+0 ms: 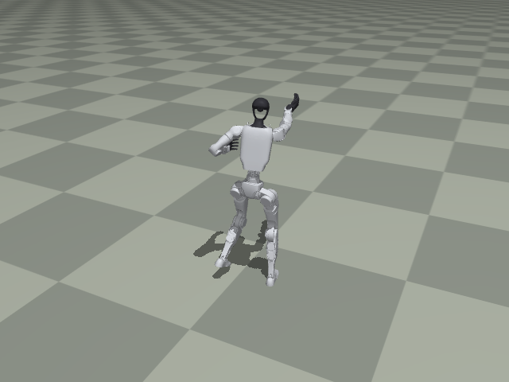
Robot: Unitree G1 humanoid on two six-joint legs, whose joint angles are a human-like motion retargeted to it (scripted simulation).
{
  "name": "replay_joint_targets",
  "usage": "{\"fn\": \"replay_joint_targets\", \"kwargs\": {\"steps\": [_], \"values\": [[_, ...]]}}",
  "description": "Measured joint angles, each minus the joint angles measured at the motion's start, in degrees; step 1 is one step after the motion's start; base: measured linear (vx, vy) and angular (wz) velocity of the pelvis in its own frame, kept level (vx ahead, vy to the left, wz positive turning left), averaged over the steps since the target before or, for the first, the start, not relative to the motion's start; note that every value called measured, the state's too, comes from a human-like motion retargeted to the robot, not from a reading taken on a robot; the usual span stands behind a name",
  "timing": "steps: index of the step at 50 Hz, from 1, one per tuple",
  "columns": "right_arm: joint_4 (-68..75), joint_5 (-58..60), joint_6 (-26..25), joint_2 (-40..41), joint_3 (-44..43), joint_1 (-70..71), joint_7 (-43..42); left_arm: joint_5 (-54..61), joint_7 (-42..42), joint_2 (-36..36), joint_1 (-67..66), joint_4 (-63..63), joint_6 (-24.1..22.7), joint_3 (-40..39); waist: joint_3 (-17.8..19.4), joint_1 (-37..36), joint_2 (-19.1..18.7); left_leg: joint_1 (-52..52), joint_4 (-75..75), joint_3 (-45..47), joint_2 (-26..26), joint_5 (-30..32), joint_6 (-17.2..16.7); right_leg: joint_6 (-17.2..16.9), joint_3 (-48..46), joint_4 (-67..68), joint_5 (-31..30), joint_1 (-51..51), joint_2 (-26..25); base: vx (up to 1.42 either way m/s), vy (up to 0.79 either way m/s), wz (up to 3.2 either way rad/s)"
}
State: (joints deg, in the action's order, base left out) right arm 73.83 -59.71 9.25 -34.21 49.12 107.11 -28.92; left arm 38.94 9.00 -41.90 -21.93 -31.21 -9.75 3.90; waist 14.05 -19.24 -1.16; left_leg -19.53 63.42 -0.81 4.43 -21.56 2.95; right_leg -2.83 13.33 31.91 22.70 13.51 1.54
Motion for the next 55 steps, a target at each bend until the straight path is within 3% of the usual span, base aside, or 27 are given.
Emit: {"fn": "replay_joint_targets", "kwargs": {"steps": [6, 10, 12, 14, 17, 20, 24, 27, 30, 32, 35, 38, 43, 45, 48, 51, 55], "values": [[2.05, -0.86, 4.15, -3.30, -3.46, -7.13, 1.13, 0.05, -3.05, 6.80, -16.97, -0.37, -2.35, -6.81, -4.95, -7.51, 5.05, -1.45, -34.17, 2.66, -2.04, 6.68, -4.86, -4.85, -0.19, -11.19, -7.62, -8.78, 3.07, 0.88, 0.05, -0.18], [0.91, 0.43, 5.77, -3.63, -3.83, -9.97, 4.07, -3.43, -4.26, 5.89, -19.84, -0.68, -3.20, -9.64, -6.78, -8.70, 4.14, 2.55, -48.05, -2.33, -2.70, 11.87, -6.47, -4.49, 1.25, 1.24, -11.07, -8.13, -0.13, 0.85, 0.16, -0.09], [-0.09, 0.79, 4.88, -3.62, -3.24, -9.85, 5.22, -6.05, -3.44, 2.50, -16.22, -0.24, -2.27, -10.28, -6.37, -7.36, 4.39, 2.68, -43.23, -4.78, -4.14, 10.08, -4.15, -4.24, 1.22, 16.24, -10.49, -2.98, -1.74, 0.79, 0.11, 0.26], [-1.13, 0.55, 3.50, -3.93, -2.71, -9.11, 5.57, -8.35, -1.50, -2.06, -9.26, 0.00, -0.96, -9.80, -5.22, -5.18, 4.73, 2.20, -35.09, -5.67, -5.15, 4.46, -2.08, -3.74, -0.44, 28.58, -7.57, 2.20, -1.98, 0.77, 0.05, 0.53], [-2.29, 0.56, 1.79, -3.67, -2.53, -8.08, 5.86, -11.68, 2.28, -7.81, 5.12, -0.45, -0.07, -6.05, -3.96, -1.14, 3.90, 3.53, -28.24, -6.76, -4.68, -2.35, -1.85, -1.52, -4.07, 35.65, -2.63, 8.52, -1.10, 0.76, -0.02, 0.57], [-3.02, 1.28, 0.96, -1.30, -2.89, -7.64, 6.65, -14.38, 5.77, -10.18, 21.12, -0.88, -0.95, 0.52, -4.23, 4.00, 1.97, 7.27, -31.24, -8.07, -3.08, -1.90, -3.74, -0.47, -5.87, 27.19, -2.21, 12.74, -0.83, 0.75, -0.06, 0.51], [-4.58, 0.90, 0.76, 2.87, -3.38, -8.74, 7.06, -12.60, 7.26, -10.18, 33.09, -3.74, -3.18, 6.67, -6.50, 10.30, -1.04, 11.74, -36.67, -9.36, -1.11, 4.13, -7.19, -2.10, -8.28, -1.50, -8.68, 12.16, 1.17, 0.80, -0.11, 0.36], [-6.00, 0.89, -0.41, 3.12, -2.72, -9.73, 6.96, -9.88, 6.24, -9.59, 35.05, -5.66, -3.45, 9.00, -6.84, 12.20, -1.35, 12.92, -31.76, -11.26, -2.62, 7.77, -7.42, -3.64, -8.56, -17.82, -14.99, 7.91, 3.27, 0.87, -0.21, 0.27], [-6.67, 1.07, -1.51, 0.93, -0.95, -9.06, 6.13, -7.96, 5.50, -9.18, 30.44, -5.08, -2.56, 8.34, -5.97, 10.63, -1.24, 9.74, -17.41, -11.23, -4.38, 8.56, -5.95, -1.08, -6.84, -16.55, -16.28, 5.44, 2.87, 0.87, -0.23, -0.06], [-6.03, 0.80, -0.95, -0.35, 0.29, -7.26, 4.82, -7.77, 5.90, -8.68, 22.95, -2.84, -1.73, 5.93, -4.60, 8.67, -1.49, 6.33, -8.16, -8.17, -3.37, 5.47, -4.52, 0.91, -6.58, -7.53, -9.71, 5.86, 1.75, 0.87, -0.19, -0.26], [-3.65, 0.43, 0.68, -0.86, 0.64, -4.58, 2.69, -8.66, 5.57, -5.89, 7.99, 2.81, -0.52, 1.35, -2.70, 6.14, -0.93, 1.54, -3.11, -1.77, -0.84, 0.33, -1.56, 0.49, -6.72, 1.06, -1.84, 4.56, 1.71, 0.88, -0.14, -0.21], [-1.21, 0.34, 2.42, -1.64, -1.12, -4.73, 1.97, -10.14, 2.62, -1.21, -5.52, 9.37, -0.34, -1.81, -3.08, 2.10, 0.44, -1.31, -13.27, 1.50, -1.15, 1.41, -1.87, -2.16, -6.53, -3.31, -2.67, -0.87, 2.64, 0.89, -0.06, -0.30], [-2.16, -0.95, 6.32, -5.80, -3.14, -10.63, 3.08, -7.65, -1.11, 3.07, -19.28, 11.79, -2.80, -5.39, -6.12, -6.82, 2.84, 0.10, -43.65, 2.15, -2.48, 9.58, -6.53, -5.77, -3.99, -13.16, -11.20, -9.72, 3.20, 0.91, 0.05, -0.51], [-2.94, -0.94, 7.30, -6.63, -3.37, -13.15, 4.05, -6.21, -2.14, 4.23, -21.84, 10.30, -3.57, -6.22, -7.32, -8.86, 2.26, 2.01, -50.95, -1.03, -2.79, 12.57, -7.73, -5.75, -2.40, -10.67, -13.47, -11.39, 1.76, 0.92, 0.15, -0.45], [-2.91, -0.19, 6.29, -6.18, -3.42, -14.96, 5.36, -6.87, -2.53, 4.33, -19.17, 8.96, -2.58, -6.21, -7.58, -9.33, 1.92, 4.00, -48.67, -5.20, -3.82, 13.63, -5.25, -4.88, 0.08, 7.38, -14.72, -7.15, -1.79, 0.86, 0.14, -0.23], [-2.46, -0.82, 4.50, -5.22, -3.58, -14.16, 4.66, -9.66, 0.46, 1.80, -8.71, 8.56, -0.78, -4.86, -5.34, -7.51, 3.44, 3.90, -36.82, -5.29, -5.26, 5.69, -1.74, -4.49, -0.81, 27.08, -11.72, 0.41, -3.08, 0.80, 0.06, 0.11], [-2.27, -1.53, 3.48, -2.80, -3.51, -12.56, 3.72, -14.28, 5.74, -1.43, 8.73, 6.09, -0.44, -0.56, -3.97, -3.36, 3.04, 6.50, -29.84, -5.38, -4.24, -2.04, -3.06, -0.58, -6.75, 32.91, -5.39, 8.62, -1.16, 0.78, 0.02, 0.24]]}}
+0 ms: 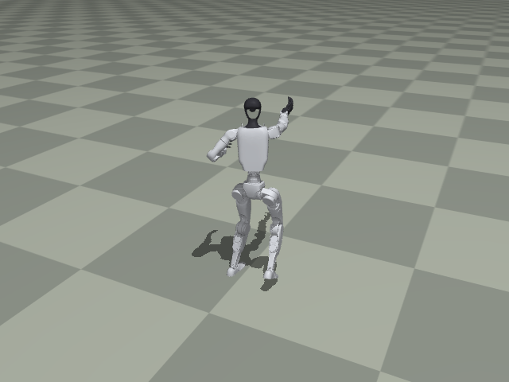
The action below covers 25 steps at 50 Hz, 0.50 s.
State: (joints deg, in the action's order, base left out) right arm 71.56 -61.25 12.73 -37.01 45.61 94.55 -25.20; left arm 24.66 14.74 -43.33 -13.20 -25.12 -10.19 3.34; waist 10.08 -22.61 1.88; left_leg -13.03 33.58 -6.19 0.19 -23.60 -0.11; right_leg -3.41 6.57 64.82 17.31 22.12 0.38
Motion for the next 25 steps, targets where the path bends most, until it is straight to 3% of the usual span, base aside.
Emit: {"fn": "replay_joint_targets", "kwargs": {"steps": [3, 6, 10, 12, 15, 17, 20, 25], "values": [[-0.52, 0.81, -0.54, 3.29, 0.20, 0.10, 0.30, -0.77, 1.77, -1.01, 9.05, -3.29, -1.02, 2.68, -1.48, 4.47, -1.93, 4.01, -4.35, -0.35, 1.61, 2.13, -2.56, 0.29, -3.08, -14.63, -0.28, 2.58, 0.33, 0.79, 0.00, 0.32], [-1.08, 1.66, -0.79, 6.63, 0.29, -0.33, -0.65, 1.49, 2.53, -2.32, 12.80, -5.89, -2.36, 3.98, -2.57, 8.50, -4.02, 7.73, -6.44, -1.42, 2.12, 6.49, -4.06, -1.76, -5.22, -37.84, -3.58, -0.20, 0.88, 0.84, -0.04, 0.28], [-0.08, 2.71, -1.97, 8.64, 1.03, -0.97, -3.08, 5.54, 2.19, -4.49, 9.78, -7.95, -2.84, 3.71, -2.82, 10.28, -4.13, 7.17, 6.12, -4.07, -1.87, 12.93, -3.20, -3.41, 0.34, -56.93, -10.72, -6.43, 1.32, 0.89, -0.10, 0.12], [1.11, 2.52, -2.57, 8.00, 2.30, 0.53, -4.43, 7.97, 1.68, -5.37, 5.56, -8.44, -2.43, 1.32, -2.21, 8.92, -4.37, 3.18, 18.18, -3.50, -3.17, 14.35, -2.72, -0.84, 3.77, -54.76, -12.13, -7.66, 0.19, 0.86, -0.09, -0.28], [3.46, 1.32, -2.45, 6.40, 4.96, 4.84, -5.52, 10.77, 0.56, -5.00, -3.35, -9.34, -1.59, -4.60, 0.04, 5.67, -5.33, -3.15, 32.84, 1.84, 0.23, 9.10, -0.39, 2.41, 4.74, -40.86, -2.53, -6.47, -2.32, 0.85, -0.05, -0.48], [4.76, 0.68, -2.06, 4.96, 5.79, 6.59, -5.83, 11.75, -0.04, -3.13, -9.39, -9.77, -1.36, -7.53, 1.14, 3.79, -4.92, -6.39, 34.75, 6.48, 3.96, 4.73, 2.55, 1.34, 4.32, -35.92, 2.30, -7.45, -2.13, 0.87, -0.01, -0.18], [6.28, -0.32, -1.23, 2.17, 5.01, 6.74, -5.72, 12.41, -1.48, 0.33, -16.65, -10.19, -1.80, -10.63, 1.17, 0.35, -2.79, -9.18, 24.93, 9.97, 5.04, 3.22, 2.85, -2.16, 4.17, -38.28, 2.56, -11.94, -0.42, 0.90, 0.02, -0.05], [5.84, -1.05, 1.16, -1.36, 0.84, 1.21, -4.50, 11.08, -2.43, 2.57, -21.25, -8.99, -3.39, -12.79, -1.25, -4.03, 1.07, -5.16, -11.54, 10.19, 3.20, 10.68, -3.80, -5.43, 4.30, -49.21, -6.30, -21.47, 1.61, 0.91, 0.09, -0.04]]}}
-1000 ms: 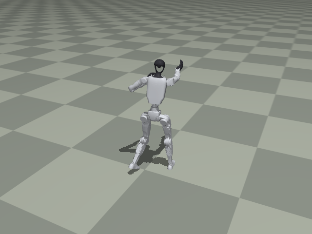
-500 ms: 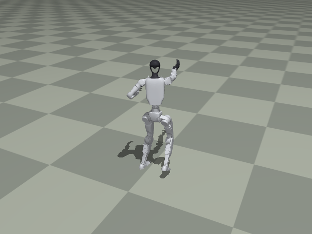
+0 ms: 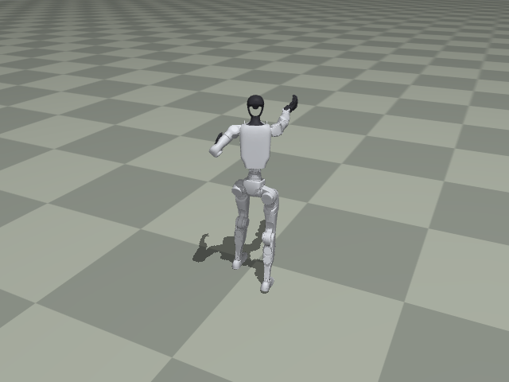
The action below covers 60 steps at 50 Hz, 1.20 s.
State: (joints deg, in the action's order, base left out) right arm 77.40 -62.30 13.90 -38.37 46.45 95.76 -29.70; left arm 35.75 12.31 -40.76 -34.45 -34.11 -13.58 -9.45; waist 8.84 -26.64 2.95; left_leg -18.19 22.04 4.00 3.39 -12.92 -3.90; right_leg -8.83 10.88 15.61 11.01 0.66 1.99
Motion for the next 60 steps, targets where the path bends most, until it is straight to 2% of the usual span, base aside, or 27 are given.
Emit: {"fn": "replay_joint_targets", "kwargs": {"steps": [3, 5, 7, 10, 12, 15, 18, 21, 23, 24, 27, 30, 32, 35, 37, 39, 41, 43, 45, 48, 50, 52, 55, 57, 60], "values": [[-0.86, 0.56, 1.09, 0.93, 0.10, -1.03, 1.34, -1.36, -0.32, 0.05, -0.69, 0.98, -0.05, -1.34, -0.82, 0.17, -1.60, 4.09, -7.98, -1.31, 1.22, 3.51, -0.78, 2.05, 0.77, 9.75, -1.00, 0.12, -2.80, 0.85, 0.18, -0.26], [-1.55, 1.18, 0.56, 1.88, 1.19, -0.15, 2.22, -3.06, 0.35, -1.57, 1.80, 2.50, 1.06, -1.56, -0.15, 0.70, -1.86, 4.96, -4.28, -2.54, 0.67, 2.38, 1.53, 3.20, 1.15, 25.43, 1.72, 5.42, -4.41, 0.76, 0.16, -0.30], [-2.15, 1.30, -0.57, 2.46, 2.07, 1.62, 2.12, -4.71, 2.62, -4.67, 8.03, 4.48, 2.67, -0.13, 1.47, 2.06, -1.28, 4.24, 4.32, -2.65, -0.60, -3.32, 3.82, 3.15, 0.06, 39.06, 6.10, 11.47, -4.18, 0.74, 0.12, 0.02], [-2.46, 1.59, -1.91, 3.49, 2.40, 3.62, 1.30, -6.84, 6.86, -9.02, 21.25, 7.02, 4.11, 5.81, 2.95, 5.11, -1.60, 5.04, 11.91, -2.92, -1.12, -10.47, 3.47, 4.72, -4.52, 47.11, 11.22, 18.26, -1.97, 0.75, 0.08, 0.39], [-2.50, 2.21, -2.34, 4.64, 2.59, 3.75, 1.08, -7.75, 8.64, -10.46, 30.57, 7.92, 3.84, 11.65, 2.46, 7.88, -2.47, 7.47, 10.12, -3.89, -1.05, -10.74, 1.45, 5.90, -7.94, 42.81, 12.14, 20.84, -0.63, 0.77, 0.03, 0.65], [-3.41, 3.59, -2.69, 6.40, 3.12, 2.32, 1.79, -7.98, 8.20, -11.34, 41.43, 8.38, 2.32, 19.49, -0.04, 12.28, -4.02, 12.08, 2.78, -5.25, -0.35, -7.09, -2.15, 5.68, -12.89, 26.90, 10.08, 22.10, 0.51, 0.80, -0.01, 0.63], [-5.29, 5.22, -3.22, 7.77, 3.64, 0.04, 3.02, -7.15, 5.29, -12.09, 44.52, 7.30, 1.26, 21.92, -3.03, 15.64, -4.33, 16.96, -4.49, -6.29, -0.30, -2.04, -4.62, 3.57, -17.43, 7.16, 4.48, 20.90, 1.86, 0.86, -0.09, 0.35], [-6.19, 6.53, -4.14, 7.97, 4.23, -1.24, 3.49, -5.98, 3.63, -12.66, 42.76, 6.82, 0.96, 21.00, -4.33, 17.14, -3.24, 20.10, -4.10, -8.70, -2.02, 0.95, -4.33, 2.33, -14.99, -3.63, -2.69, 18.97, 2.42, 0.89, -0.16, 0.21], [-6.11, 6.45, -4.59, 7.40, 4.65, -1.11, 3.16, -4.84, 3.26, -13.05, 39.44, 6.86, 1.15, 18.92, -4.10, 16.85, -2.54, 19.06, 3.87, -10.07, -3.45, 1.25, -2.68, 3.69, -11.45, -2.78, -4.88, 17.92, 2.36, 0.88, -0.19, 0.04], [-5.92, 6.05, -4.63, 6.95, 4.93, -0.68, 2.95, -4.42, 3.17, -13.25, 37.02, 6.79, 1.36, 17.32, -3.74, 16.25, -2.54, 17.19, 10.31, -10.32, -3.84, 0.56, -1.74, 4.80, -10.52, 0.58, -3.39, 18.01, 2.09, 0.86, -0.18, -0.12], [-5.20, 4.80, -4.13, 5.33, 5.63, 1.02, 2.64, -4.55, 2.81, -13.06, 27.64, 6.24, 1.83, 11.11, -2.28, 13.45, -3.00, 9.68, 29.77, -9.36, -3.77, -3.71, 0.86, 6.79, -9.98, 13.87, 5.95, 19.19, 1.29, 0.84, -0.14, -0.29], [-4.40, 4.96, -3.41, 3.61, 5.02, 0.89, 2.82, -6.61, 1.86, -10.35, 17.65, 5.82, 1.58, 4.88, -1.05, 9.51, -2.29, 2.98, 37.62, -5.98, -2.46, -7.77, 3.53, 5.67, -9.36, 19.01, 11.60, 17.29, 1.39, 0.84, -0.10, -0.38], [-4.25, 5.54, -2.98, 2.44, 3.32, -1.14, 3.09, -7.68, 0.29, -7.79, 12.34, 5.85, 1.21, 0.88, -0.98, 6.46, -0.64, -0.64, 34.44, -3.37, -1.64, -8.16, 4.26, 4.44, -8.57, 16.29, 11.38, 14.35, 1.63, 0.85, -0.07, -0.41], [-4.82, 6.37, -2.71, 0.61, 0.28, -6.82, 3.84, -8.19, -1.65, -5.15, 8.45, 7.01, 1.11, -1.95, -1.80, 2.19, 2.46, -3.37, 20.56, 0.71, -1.41, -5.32, 3.67, 2.41, -8.04, 8.29, 7.46, 8.57, 2.90, 0.87, -0.02, -0.26], [-5.85, 7.17, -2.29, -0.19, -1.55, -11.16, 4.98, -8.78, -2.53, -4.46, 7.56, 7.74, 0.78, -2.27, -2.85, 0.32, 3.71, -2.46, 7.08, 3.04, -1.71, -2.55, 1.90, 1.43, -7.74, 4.23, 3.74, 5.02, 3.27, 0.90, 0.05, -0.15], [-7.25, 7.95, -1.34, -0.59, -2.51, -14.90, 6.46, -9.61, -3.23, -4.53, 7.16, 7.85, -0.02, -1.92, -3.85, -0.71, 3.22, 0.40, -5.62, 2.60, -2.17, 0.48, -0.59, 1.57, -6.58, 4.36, 0.59, 2.34, 2.16, 0.91, 0.10, -0.20], [-8.53, 8.40, -0.71, -0.72, -2.07, -16.96, 8.08, -10.19, -3.66, -5.45, 7.75, 7.34, -0.53, -0.91, -4.61, -0.81, 1.45, 3.05, -12.47, -0.68, -2.23, 4.01, -1.68, 2.88, -3.92, 12.00, -1.03, 2.81, -0.54, 0.87, 0.11, -0.22], [-9.63, 8.08, -1.23, -0.74, -0.97, -17.01, 8.98, -9.92, -3.25, -7.73, 10.52, 6.66, 0.08, 0.66, -4.42, 0.18, 0.71, 3.91, -11.63, -3.91, -2.90, 5.78, 0.28, 3.62, 0.17, 26.66, -0.83, 7.46, -3.65, 0.79, 0.08, -0.02], [-10.53, 6.33, -2.36, -0.62, -0.05, -15.20, 8.49, -8.60, -1.74, -11.07, 15.93, 6.11, 1.57, 2.71, -2.61, 2.65, 1.58, 2.88, -3.77, -5.42, -4.63, 2.25, 3.87, 2.74, 3.69, 41.66, 1.64, 13.21, -5.72, 0.76, 0.01, 0.34], [-11.34, 3.48, -3.20, 1.02, 1.21, -11.32, 7.52, -7.66, 1.02, -14.94, 25.65, 4.95, 2.94, 6.38, 0.42, 7.71, 1.45, 2.71, 8.34, -5.74, -4.54, -6.97, 4.31, 4.06, 2.95, 52.22, 7.19, 19.91, -5.30, 0.77, -0.03, 0.32], [-11.57, 3.38, -3.48, 3.41, 2.71, -9.39, 7.66, -8.34, 2.48, -15.93, 31.05, 3.71, 2.87, 8.27, 0.80, 11.28, 0.37, 4.89, 9.42, -5.79, -3.12, -8.97, 2.50, 6.25, 0.64, 50.31, 8.81, 23.59, -3.77, 0.78, -0.04, 0.06], [-12.07, 5.17, -3.91, 6.35, 4.47, -8.69, 8.42, -8.96, 3.09, -15.74, 34.67, 1.94, 2.02, 9.06, -0.67, 14.80, -0.99, 7.85, 5.67, -5.88, -1.51, -7.23, 0.16, 7.19, -1.77, 40.12, 7.32, 25.85, -2.40, 0.79, -0.05, -0.01], [-13.90, 8.81, -4.67, 9.41, 6.09, -8.94, 8.33, -7.46, 3.59, -14.62, 37.65, -1.51, 0.17, 9.39, -3.38, 18.76, -3.10, 12.18, -0.22, -6.73, 0.11, -2.56, -2.19, 5.69, -5.69, 16.83, 3.16, 25.11, -0.13, 0.84, -0.09, 0.06], [-15.17, 10.04, -5.30, 10.00, 6.23, -8.97, 7.21, -5.33, 3.84, -13.88, 37.78, -3.83, -0.33, 9.76, -3.77, 20.07, -3.51, 13.95, 1.10, -7.88, -0.41, -0.23, -1.91, 3.73, -7.33, 4.01, 0.54, 22.11, 1.66, 0.88, -0.16, 0.19], [-15.29, 9.61, -6.22, 9.27, 5.83, -7.41, 5.03, -2.31, 3.81, -12.95, 35.35, -6.00, 0.08, 10.65, -2.83, 19.81, -3.21, 11.87, 14.21, -8.49, -2.13, 1.17, 0.72, 3.86, -6.98, -1.16, -3.15, 18.48, 3.35, 0.87, -0.19, 0.18]]}}
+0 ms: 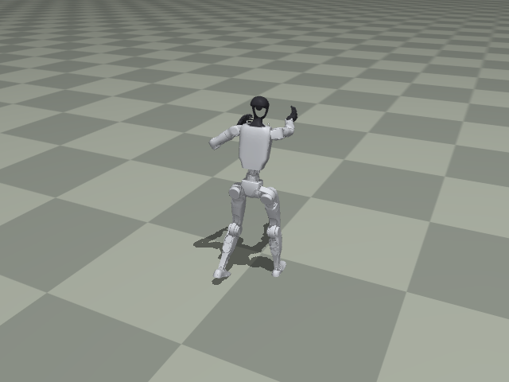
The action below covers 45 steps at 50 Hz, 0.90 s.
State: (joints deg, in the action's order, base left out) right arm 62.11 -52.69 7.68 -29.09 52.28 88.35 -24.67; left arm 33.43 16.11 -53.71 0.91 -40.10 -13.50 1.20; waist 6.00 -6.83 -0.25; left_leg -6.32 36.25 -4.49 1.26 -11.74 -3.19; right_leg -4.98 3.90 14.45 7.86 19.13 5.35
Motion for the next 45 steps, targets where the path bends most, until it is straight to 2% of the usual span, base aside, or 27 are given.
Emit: {"fn": "replay_joint_targets", "kwargs": {"steps": [3, 5, 7, 10, 13, 15, 18, 20, 22, 25, 28, 32, 35, 37, 38, 40, 43, 45], "values": [[2.90, -2.83, 0.43, -1.56, 0.34, 4.52, -3.00, 2.32, 0.05, 1.16, -7.02, 0.10, 1.19, -1.02, 2.39, -2.53, -0.48, -6.38, 18.55, 1.59, 0.81, -3.63, 2.40, 3.18, 0.32, 10.85, 6.64, -0.50, -0.91, 0.84, -0.17, -0.04], [5.92, -4.97, 1.34, -1.83, 0.75, 8.06, -5.12, 3.50, 0.05, 3.08, -14.18, 1.07, 1.89, -2.97, 4.30, -4.37, -0.21, -10.14, 26.07, 3.23, 1.79, -7.74, 3.67, 3.72, 0.29, 18.16, 13.31, -1.04, -1.30, 0.85, -0.13, -0.20], [9.18, -6.63, 2.38, -1.34, 0.63, 10.72, -6.58, 4.39, -0.61, 6.39, -22.19, 2.63, 2.18, -5.44, 5.34, -6.22, 0.96, -13.24, 26.29, 4.90, 2.17, -10.12, 4.28, 2.75, 0.38, 19.75, 16.07, -3.24, -1.07, 0.86, -0.10, -0.28], [12.39, -7.70, 4.19, -1.11, -0.87, 11.38, -6.75, 4.27, -3.07, 11.06, -31.49, 5.85, 1.73, -8.72, 4.91, -10.05, 3.74, -15.94, 15.20, 6.81, 1.53, -8.67, 3.19, -0.02, 0.83, 13.64, 13.69, -8.76, -0.21, 0.87, -0.03, -0.38], [11.66, -7.17, 5.99, -3.22, -2.60, 7.62, -5.20, 2.39, -4.81, 12.60, -35.34, 8.03, 0.52, -10.01, 2.61, -14.72, 6.42, -15.07, -5.65, 8.69, 0.87, -4.69, 0.78, -2.88, 2.01, 5.26, 7.10, -14.23, 0.78, 0.89, 0.06, -0.38], [11.05, -6.71, 7.15, -4.09, -3.26, 5.15, -4.05, 1.32, -5.51, 13.33, -36.79, 8.29, -0.41, -10.57, 1.00, -16.69, 6.59, -12.87, -18.70, 8.88, 1.12, -1.85, -1.43, -3.42, 3.34, 3.13, 3.34, -17.14, 0.17, 0.90, 0.15, -0.32], [10.64, -6.46, 7.71, -3.88, -3.39, 3.62, -3.03, 0.28, -5.22, 14.44, -36.66, 7.76, -0.61, -10.24, -0.23, -17.01, 4.85, -9.62, -25.61, 5.70, 1.61, 4.25, -1.72, -1.23, 5.91, 12.86, 2.44, -16.92, -2.83, 0.86, 0.18, -0.25], [10.05, -6.68, 6.82, -3.53, -3.15, 4.36, -2.85, -0.59, -3.84, 14.02, -33.48, 7.61, 0.63, -9.13, 0.31, -16.12, 5.14, -9.67, -21.27, 4.20, 0.56, 4.05, 1.14, -0.06, 7.79, 27.40, 5.70, -11.86, -4.42, 0.77, 0.15, -0.08], [8.85, -7.28, 5.80, -3.35, -3.05, 5.86, -3.18, -1.50, -1.81, 11.93, -27.21, 7.60, 2.25, -7.02, 1.82, -14.23, 6.35, -10.99, -12.58, 4.04, -0.98, -1.92, 3.69, 0.04, 8.06, 39.73, 10.34, -6.15, -4.67, 0.73, 0.09, 0.18], [7.17, -7.02, 4.63, -2.59, -2.85, 7.16, -3.05, -3.42, 0.38, 7.58, -15.52, 7.32, 3.51, -2.18, 3.26, -10.93, 6.33, -10.28, -5.81, 3.77, -1.15, -8.72, 3.38, 1.49, 5.15, 46.06, 14.24, 0.37, -4.31, 0.73, 0.04, 0.31], [6.45, -5.41, 3.65, -1.24, -1.75, 6.52, -2.00, -3.69, 0.94, 4.15, -3.82, 7.04, 2.43, 3.58, 2.66, -7.27, 4.00, -5.75, -10.67, 2.61, 0.16, -6.99, 0.33, 1.87, 1.71, 35.05, 12.42, 3.06, -5.01, 0.75, 0.00, 0.46], [5.80, -3.11, 2.19, 0.56, -0.81, 4.14, -1.28, 0.77, -0.18, 3.34, 3.95, 5.35, -0.39, 7.26, 0.68, -2.82, 0.53, 0.45, -17.94, 0.38, 0.89, -0.96, -2.59, -0.81, -3.49, 7.16, 4.55, 0.89, -3.85, 0.79, -0.03, 0.53], [6.32, -0.61, -0.14, 0.32, -0.74, 3.31, -1.49, 3.60, -1.77, 5.86, 3.20, 3.86, -0.60, 6.63, 0.41, -1.72, 0.24, 1.24, -12.69, -1.97, -1.67, 1.62, -1.29, -2.47, -4.40, -6.28, -1.94, -2.10, -1.21, 0.82, -0.09, 0.43], [7.98, 0.13, -1.70, -1.26, 0.13, 5.31, -2.63, 3.98, -1.98, 8.74, 0.12, 3.47, 0.36, 4.51, 1.53, -2.78, -0.07, -2.49, -0.64, -2.79, -3.65, 1.02, 0.45, -0.46, -2.69, -5.77, -3.29, -3.25, -0.48, 0.78, -0.09, 0.20], [9.04, 0.26, -2.04, -2.14, 0.70, 6.78, -3.39, 3.88, -1.74, 10.33, -2.46, 3.38, 0.77, 2.94, 2.12, -3.72, -0.61, -4.95, 6.19, -2.77, -4.15, -0.06, 0.89, 1.01, -1.98, -2.76, -1.73, -3.20, -0.70, 0.78, -0.08, -0.07], [11.15, 0.27, -1.75, -3.42, 1.76, 10.19, -4.81, 3.29, -1.21, 13.55, -9.77, 3.26, 1.28, -1.04, 3.39, -5.99, -1.66, -9.44, 17.58, -1.53, -4.22, -3.69, 1.24, 3.01, -1.11, 6.66, 5.11, -2.15, -1.43, 0.79, -0.06, -0.33], [13.05, -1.06, 0.16, -3.77, 2.70, 14.62, -5.84, 2.74, -1.70, 17.63, -23.10, 3.35, 1.43, -6.81, 5.14, -8.94, -1.28, -13.96, 22.33, 2.91, -2.48, -8.94, 2.66, 2.45, -0.38, 15.72, 13.30, -2.73, -1.26, 0.83, -0.04, -0.47], [13.78, -2.54, 1.90, -3.48, 2.13, 15.74, -5.94, 3.44, -3.28, 19.47, -30.91, 3.91, 1.13, -9.83, 5.14, -10.67, 0.05, -15.67, 17.33, 5.83, -1.37, -9.56, 3.37, 0.81, 0.25, 15.60, 14.37, -4.98, -0.61, 0.86, -0.02, -0.39]]}}
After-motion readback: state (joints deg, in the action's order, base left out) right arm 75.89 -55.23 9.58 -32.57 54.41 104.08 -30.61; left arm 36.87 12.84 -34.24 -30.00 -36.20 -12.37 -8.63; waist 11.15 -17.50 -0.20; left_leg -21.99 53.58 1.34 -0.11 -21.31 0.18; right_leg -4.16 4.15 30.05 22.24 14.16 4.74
